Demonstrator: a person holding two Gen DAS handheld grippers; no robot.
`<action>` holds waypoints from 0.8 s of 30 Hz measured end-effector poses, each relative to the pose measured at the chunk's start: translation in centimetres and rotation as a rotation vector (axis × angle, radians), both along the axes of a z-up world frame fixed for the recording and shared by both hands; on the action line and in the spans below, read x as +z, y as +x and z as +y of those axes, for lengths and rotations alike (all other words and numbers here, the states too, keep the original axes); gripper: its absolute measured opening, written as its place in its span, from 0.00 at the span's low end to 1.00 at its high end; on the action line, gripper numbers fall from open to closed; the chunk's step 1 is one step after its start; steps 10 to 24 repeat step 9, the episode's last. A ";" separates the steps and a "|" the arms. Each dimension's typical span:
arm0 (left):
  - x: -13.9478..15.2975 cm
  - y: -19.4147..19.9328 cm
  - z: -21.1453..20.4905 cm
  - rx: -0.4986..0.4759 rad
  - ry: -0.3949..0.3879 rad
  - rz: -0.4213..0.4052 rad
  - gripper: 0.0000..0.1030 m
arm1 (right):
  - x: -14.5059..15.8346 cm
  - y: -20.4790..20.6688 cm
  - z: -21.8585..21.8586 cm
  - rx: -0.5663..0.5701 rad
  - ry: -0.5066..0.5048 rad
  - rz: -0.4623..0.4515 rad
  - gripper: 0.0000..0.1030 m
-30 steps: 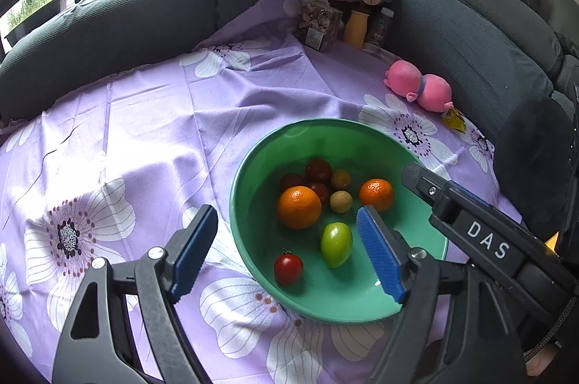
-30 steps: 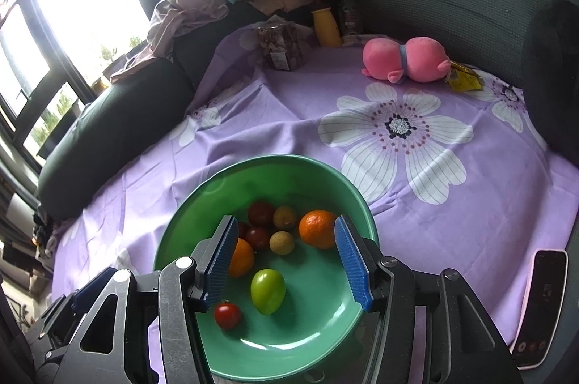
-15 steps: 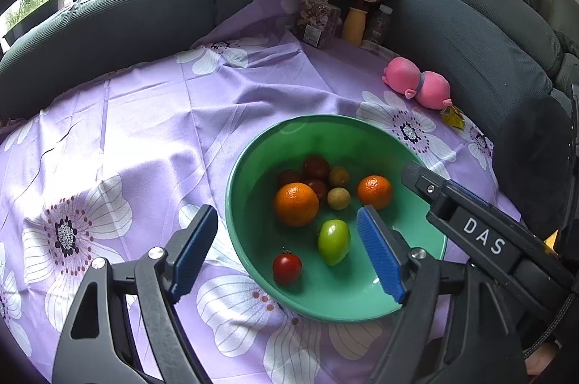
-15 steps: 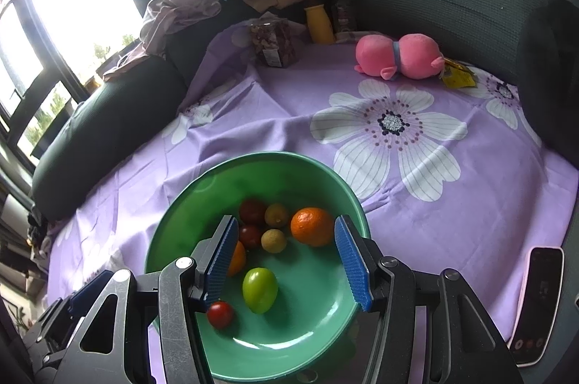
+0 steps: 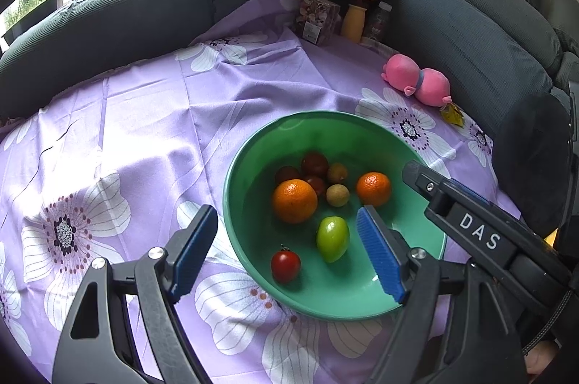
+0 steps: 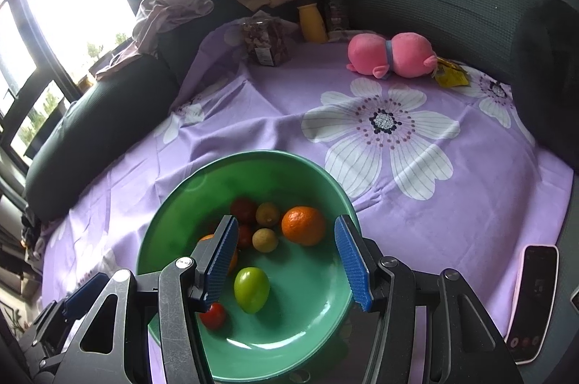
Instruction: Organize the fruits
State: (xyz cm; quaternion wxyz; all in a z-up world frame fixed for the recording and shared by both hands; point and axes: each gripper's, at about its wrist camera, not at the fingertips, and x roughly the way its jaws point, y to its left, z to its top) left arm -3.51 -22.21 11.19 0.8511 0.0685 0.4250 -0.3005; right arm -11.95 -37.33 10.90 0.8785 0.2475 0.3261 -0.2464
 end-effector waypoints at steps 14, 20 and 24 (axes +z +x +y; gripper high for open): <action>-0.1 0.0 0.0 -0.002 -0.003 0.014 0.77 | 0.0 0.1 0.2 -0.007 -0.011 0.011 0.55; -0.1 0.0 0.0 -0.002 -0.003 0.014 0.77 | 0.0 0.1 0.2 -0.007 -0.011 0.011 0.55; -0.1 0.0 0.0 -0.002 -0.003 0.014 0.77 | 0.0 0.1 0.2 -0.007 -0.011 0.011 0.55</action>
